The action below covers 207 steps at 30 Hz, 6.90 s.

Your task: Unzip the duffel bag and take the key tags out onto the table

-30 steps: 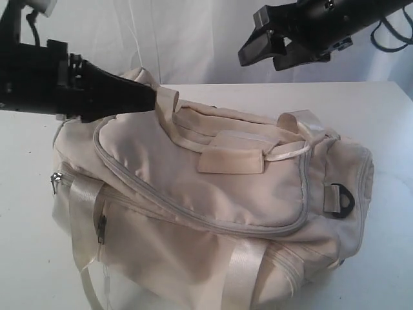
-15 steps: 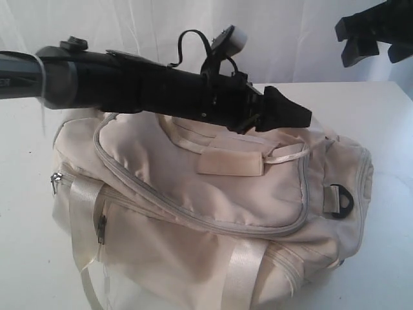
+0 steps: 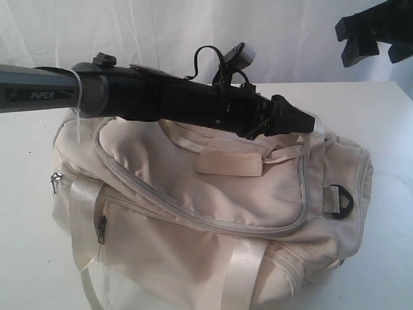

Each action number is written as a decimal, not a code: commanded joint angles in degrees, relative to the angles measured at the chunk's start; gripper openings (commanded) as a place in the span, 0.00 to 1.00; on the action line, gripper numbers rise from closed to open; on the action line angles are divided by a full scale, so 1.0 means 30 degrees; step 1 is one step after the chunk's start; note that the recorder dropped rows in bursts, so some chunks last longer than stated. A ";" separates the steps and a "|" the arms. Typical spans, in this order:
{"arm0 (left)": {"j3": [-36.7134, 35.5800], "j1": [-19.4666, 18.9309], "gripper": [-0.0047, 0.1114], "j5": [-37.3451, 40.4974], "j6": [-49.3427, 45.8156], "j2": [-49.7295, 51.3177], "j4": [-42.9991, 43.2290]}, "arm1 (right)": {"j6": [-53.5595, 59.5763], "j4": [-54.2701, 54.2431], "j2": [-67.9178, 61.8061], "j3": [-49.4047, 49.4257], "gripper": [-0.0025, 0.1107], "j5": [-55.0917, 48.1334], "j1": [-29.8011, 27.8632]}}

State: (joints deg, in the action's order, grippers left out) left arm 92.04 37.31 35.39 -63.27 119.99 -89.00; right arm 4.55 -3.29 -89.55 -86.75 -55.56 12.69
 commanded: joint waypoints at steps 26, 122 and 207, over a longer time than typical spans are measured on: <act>0.0420 0.1158 0.63 -0.2519 0.3559 0.0215 0.0143 | -0.0084 0.0124 0.0010 0.0064 0.61 -0.0306 -0.0076; 0.0420 -0.1579 0.04 -0.1462 0.3454 -0.2798 0.2578 | 1.6819 -0.8450 0.0203 0.4070 0.02 0.1537 -0.0035; 0.0420 -0.1584 0.04 -0.2868 0.3618 -0.2850 0.4209 | 1.7887 -0.8970 0.2387 0.5105 0.02 0.0026 0.1306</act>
State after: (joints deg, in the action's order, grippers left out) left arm 93.08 32.77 27.22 -52.83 112.37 -75.81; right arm 58.56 -28.51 -84.35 -71.54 -53.09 16.58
